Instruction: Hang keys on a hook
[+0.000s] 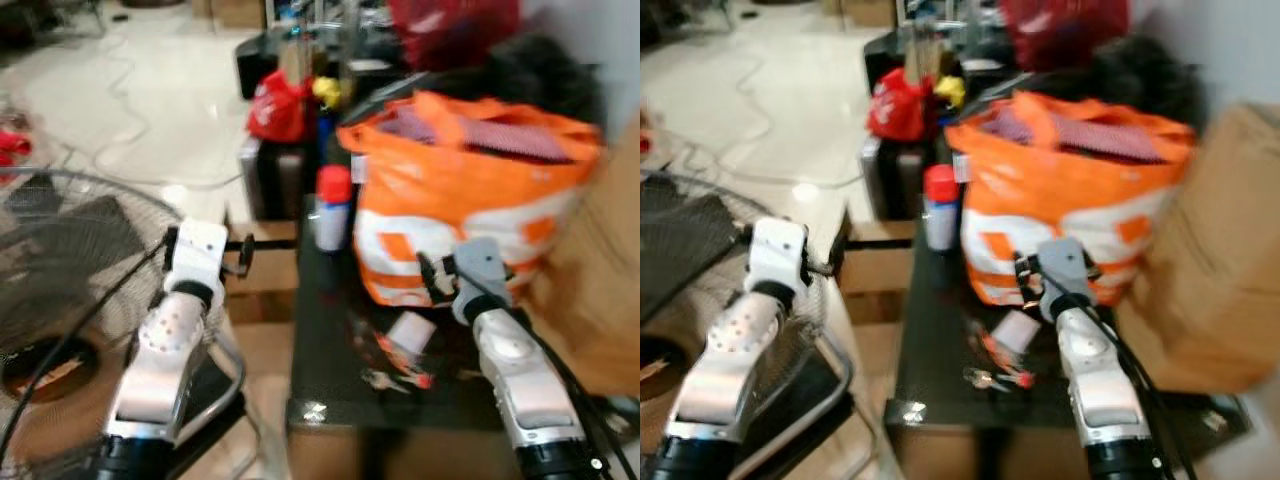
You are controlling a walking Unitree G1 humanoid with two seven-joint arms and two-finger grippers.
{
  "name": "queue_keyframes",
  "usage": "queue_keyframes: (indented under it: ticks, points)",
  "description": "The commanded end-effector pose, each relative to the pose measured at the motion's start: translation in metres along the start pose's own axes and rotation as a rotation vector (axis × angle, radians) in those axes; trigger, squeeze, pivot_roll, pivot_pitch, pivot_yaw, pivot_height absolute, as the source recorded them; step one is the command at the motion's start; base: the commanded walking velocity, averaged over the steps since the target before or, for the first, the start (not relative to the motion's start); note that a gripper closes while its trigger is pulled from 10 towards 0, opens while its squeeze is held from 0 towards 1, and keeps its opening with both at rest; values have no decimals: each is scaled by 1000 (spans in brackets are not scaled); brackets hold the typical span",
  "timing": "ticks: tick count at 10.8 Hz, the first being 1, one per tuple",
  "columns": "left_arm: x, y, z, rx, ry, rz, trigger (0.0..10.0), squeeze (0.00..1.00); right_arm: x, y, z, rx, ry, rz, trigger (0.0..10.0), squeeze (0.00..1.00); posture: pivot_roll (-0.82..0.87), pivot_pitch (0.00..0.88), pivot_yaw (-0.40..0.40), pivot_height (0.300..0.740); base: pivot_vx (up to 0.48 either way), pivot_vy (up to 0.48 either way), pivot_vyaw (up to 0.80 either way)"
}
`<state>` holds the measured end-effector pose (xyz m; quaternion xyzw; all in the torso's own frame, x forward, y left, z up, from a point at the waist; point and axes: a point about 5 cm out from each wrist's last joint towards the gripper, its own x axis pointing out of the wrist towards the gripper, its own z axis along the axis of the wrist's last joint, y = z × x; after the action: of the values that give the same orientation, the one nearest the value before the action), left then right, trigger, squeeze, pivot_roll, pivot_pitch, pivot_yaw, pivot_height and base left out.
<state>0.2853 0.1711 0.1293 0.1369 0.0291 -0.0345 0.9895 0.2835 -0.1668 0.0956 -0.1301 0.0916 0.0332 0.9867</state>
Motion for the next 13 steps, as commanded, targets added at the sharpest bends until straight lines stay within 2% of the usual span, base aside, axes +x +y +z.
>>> queue_keyframes:
  ticks: [1,3,9,11,13]
  points:
    - [-1,5,-4,-4,22,23,10000,0,0,-3,2,2,-3,-17,10000,1000,-17,0,-7,740,0,0,0]
    - [-2,3,3,8,-30,14,10000,0,-1,-5,2,13,-3,-32,10000,1000,-17,0,-7,740,0,-206,0]
    - [-2,3,2,16,-26,13,10000,0,-1,-5,2,12,-3,-34,10000,1000,-21,0,-7,740,0,-478,0]
    - [-2,3,0,12,-17,18,10000,0,-2,-4,2,14,-3,-27,10000,1000,-23,0,-8,740,0,0,0]
    - [-3,2,0,9,-23,9,10000,0,-4,2,1,-17,-8,41,10000,1000,-26,0,-9,740,0,0,0]
